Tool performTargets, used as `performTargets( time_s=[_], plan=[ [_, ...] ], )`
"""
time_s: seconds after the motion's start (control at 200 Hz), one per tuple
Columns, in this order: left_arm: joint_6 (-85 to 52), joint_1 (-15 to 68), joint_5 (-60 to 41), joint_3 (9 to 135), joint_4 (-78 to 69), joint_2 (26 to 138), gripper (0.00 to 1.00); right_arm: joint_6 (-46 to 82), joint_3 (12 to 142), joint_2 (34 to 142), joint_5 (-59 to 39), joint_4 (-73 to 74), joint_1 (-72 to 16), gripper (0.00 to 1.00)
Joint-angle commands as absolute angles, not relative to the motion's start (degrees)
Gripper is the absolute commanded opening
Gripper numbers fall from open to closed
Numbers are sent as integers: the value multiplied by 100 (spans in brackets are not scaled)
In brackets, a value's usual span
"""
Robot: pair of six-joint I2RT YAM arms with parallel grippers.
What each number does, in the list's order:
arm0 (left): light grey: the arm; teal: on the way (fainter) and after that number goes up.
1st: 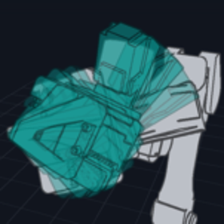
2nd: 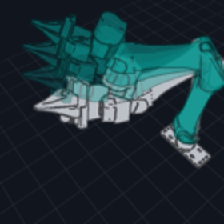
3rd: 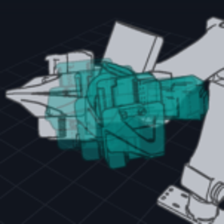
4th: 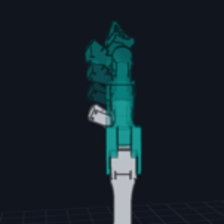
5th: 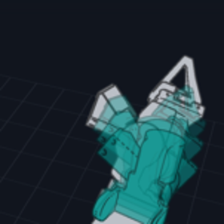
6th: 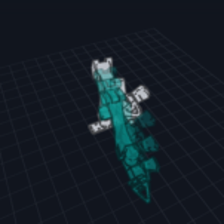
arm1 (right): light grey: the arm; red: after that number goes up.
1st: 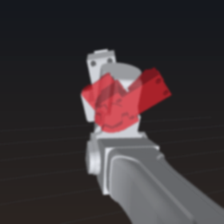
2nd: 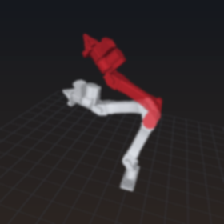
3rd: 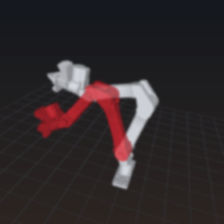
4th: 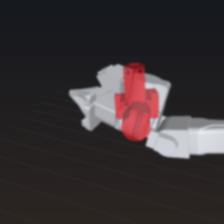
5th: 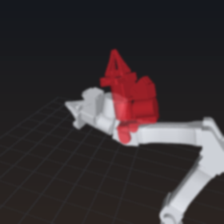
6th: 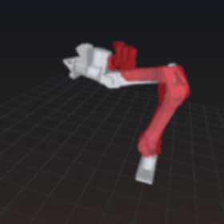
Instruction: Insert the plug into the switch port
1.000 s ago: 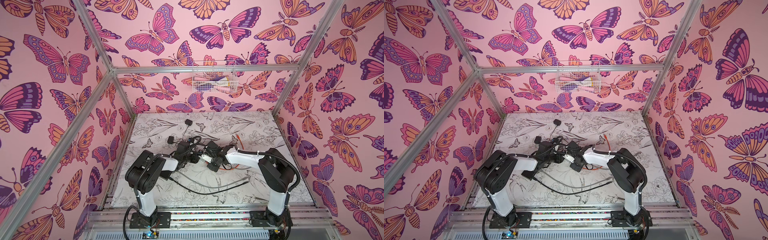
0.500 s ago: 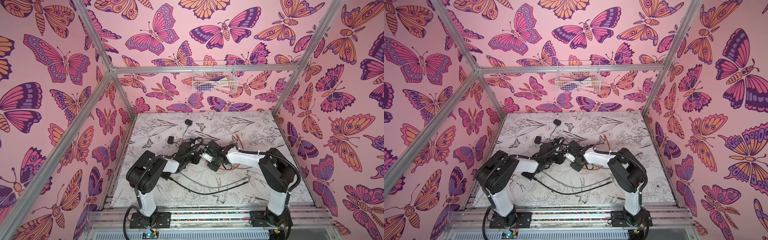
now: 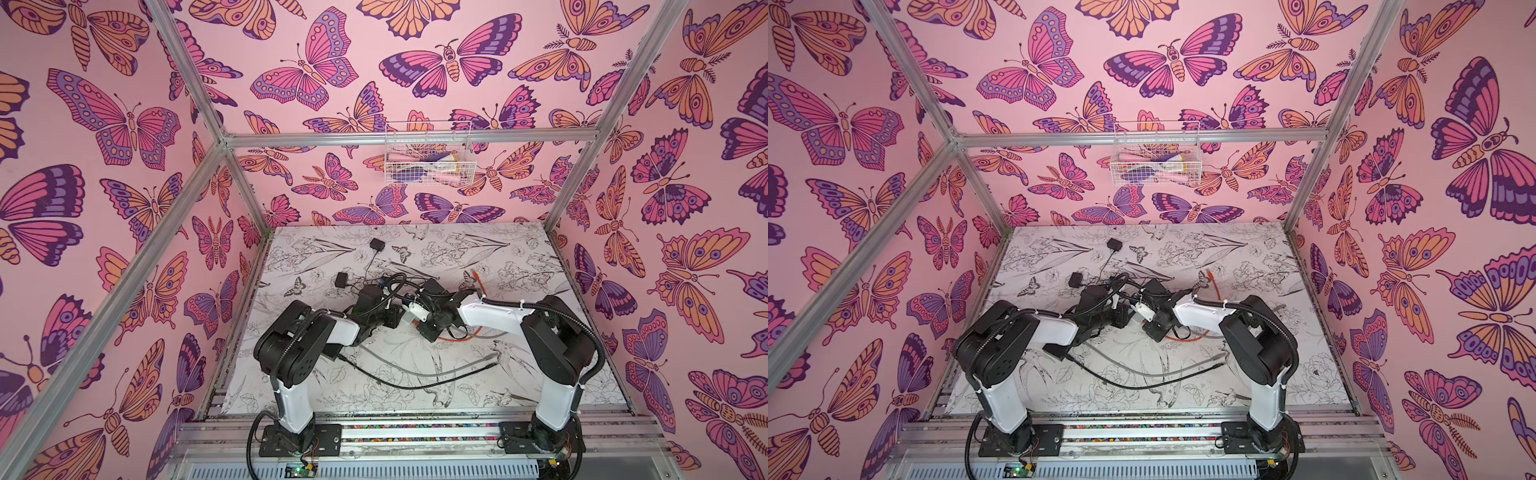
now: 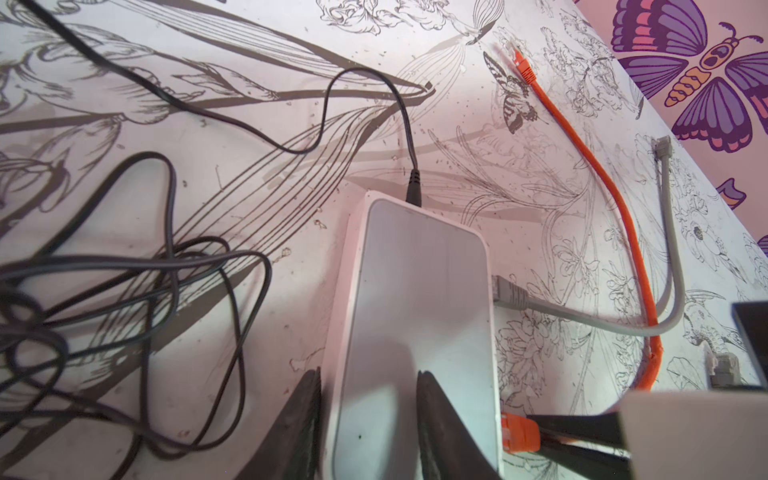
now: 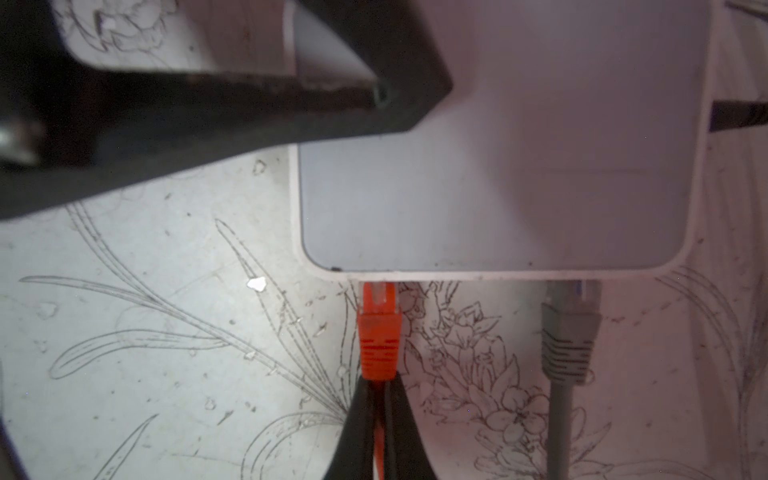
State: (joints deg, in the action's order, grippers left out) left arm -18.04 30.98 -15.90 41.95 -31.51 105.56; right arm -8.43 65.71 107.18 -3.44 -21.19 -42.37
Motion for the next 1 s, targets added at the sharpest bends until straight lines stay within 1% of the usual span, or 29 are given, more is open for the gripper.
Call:
performTargets(
  time_s=[0.0,0.27,0.496,0.731,0.997],
  plan=[
    [-1697,3990,-3806,3910,-1716,10990,38,-704,7033,10709,-998,710,-4285,0],
    [-1705,4051,-3858,3911,-1705,11062,37,-591,7203,10881,-1304,860,-4244,0],
    [-1585,4037,-3720,3954,-1541,11033,37,-777,7252,10925,-1415,561,-4249,0],
    [-1968,3483,-3652,4005,-1645,10880,35,-931,6763,10667,-1059,190,-4247,0],
    [-2101,3248,-3662,4277,-1557,10751,35,-1061,6434,10490,-858,-222,-4249,0]
  ],
)
